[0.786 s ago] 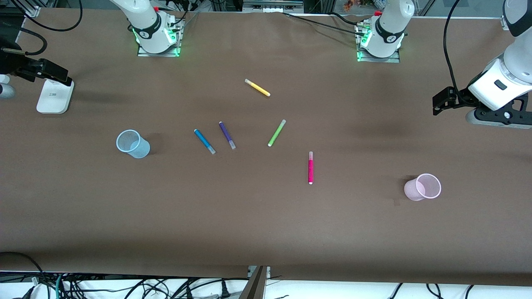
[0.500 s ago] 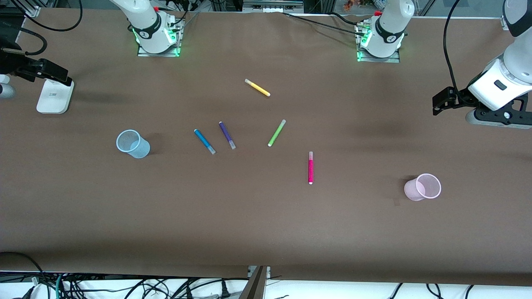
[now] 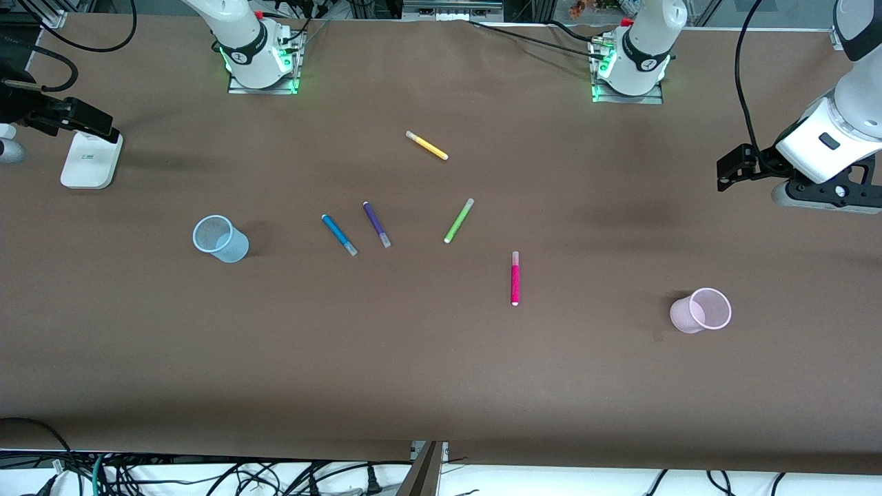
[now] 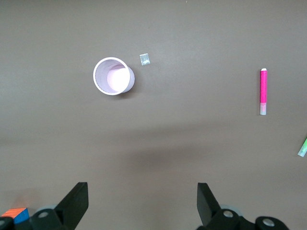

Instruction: Place pink and blue markers in matching cups

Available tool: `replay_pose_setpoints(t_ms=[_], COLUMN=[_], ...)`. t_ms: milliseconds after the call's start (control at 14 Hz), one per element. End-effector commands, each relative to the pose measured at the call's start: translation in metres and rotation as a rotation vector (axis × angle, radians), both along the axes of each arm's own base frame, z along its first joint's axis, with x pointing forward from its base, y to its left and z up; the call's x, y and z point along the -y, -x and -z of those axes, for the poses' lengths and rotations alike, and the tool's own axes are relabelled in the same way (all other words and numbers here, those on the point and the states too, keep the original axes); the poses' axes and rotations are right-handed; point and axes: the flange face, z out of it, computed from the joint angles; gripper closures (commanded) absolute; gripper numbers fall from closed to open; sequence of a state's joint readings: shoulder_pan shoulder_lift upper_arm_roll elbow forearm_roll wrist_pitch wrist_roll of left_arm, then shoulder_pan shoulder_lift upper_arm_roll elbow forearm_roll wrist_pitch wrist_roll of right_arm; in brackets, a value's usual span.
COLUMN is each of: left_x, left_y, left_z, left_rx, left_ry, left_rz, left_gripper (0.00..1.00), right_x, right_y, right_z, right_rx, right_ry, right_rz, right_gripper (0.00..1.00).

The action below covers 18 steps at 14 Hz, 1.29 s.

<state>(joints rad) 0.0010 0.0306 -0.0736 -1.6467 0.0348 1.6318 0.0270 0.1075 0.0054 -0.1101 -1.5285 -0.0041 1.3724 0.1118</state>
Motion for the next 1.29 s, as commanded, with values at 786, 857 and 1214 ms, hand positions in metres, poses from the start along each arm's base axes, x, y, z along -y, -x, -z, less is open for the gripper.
replay_pose_setpoints(t_ms=[786,857,1214], left_x=[0.157,0.17,0.273], left_y=[-0.063,-0.069,-0.067], left_z=[0.155,0.17,0.257], left_rx=[-0.157,-0.129,-0.02], left_ry=[0.008,0.013,0.087], left_rz=[0.17,0.14,0.017], left_gripper=[0.0,0.0,0.0], right_x=[-0.203,-0.216,-0.266], right_y=[-0.067,-0.067,-0.06], right_z=[0.196,0.22,0.313], right_rx=[-0.114,-0.113,-0.101], right_ry=[0.034,0.038,0.05], right_rz=[-0.304,-0.321,-0.399], right_gripper=[0.0,0.0,0.0])
